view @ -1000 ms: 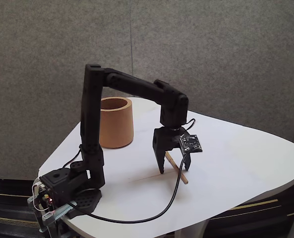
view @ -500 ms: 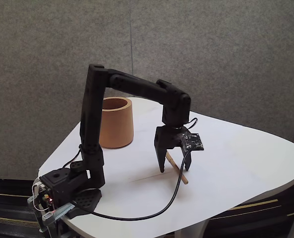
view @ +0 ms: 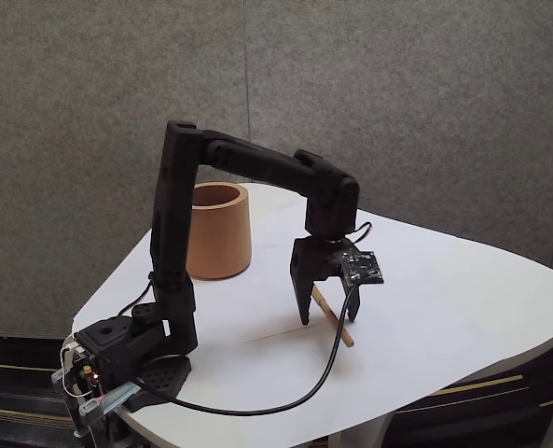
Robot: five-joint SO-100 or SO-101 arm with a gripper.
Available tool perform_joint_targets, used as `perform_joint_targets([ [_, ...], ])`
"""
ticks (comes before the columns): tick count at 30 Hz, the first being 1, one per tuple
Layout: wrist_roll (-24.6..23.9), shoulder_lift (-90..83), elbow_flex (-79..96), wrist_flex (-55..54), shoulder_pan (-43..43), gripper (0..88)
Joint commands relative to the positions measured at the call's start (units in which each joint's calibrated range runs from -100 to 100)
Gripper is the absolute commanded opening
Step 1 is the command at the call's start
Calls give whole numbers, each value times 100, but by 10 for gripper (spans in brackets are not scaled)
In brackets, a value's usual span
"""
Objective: Grab the pen and put it in the pen holder.
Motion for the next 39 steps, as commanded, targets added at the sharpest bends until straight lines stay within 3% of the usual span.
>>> perform_joint_targets([
  [1, 280, -14, 181, -8, 41, 340],
  [23, 348, 43, 451, 347, 93, 340],
  [39, 1027, 43, 713, 737, 71, 340],
])
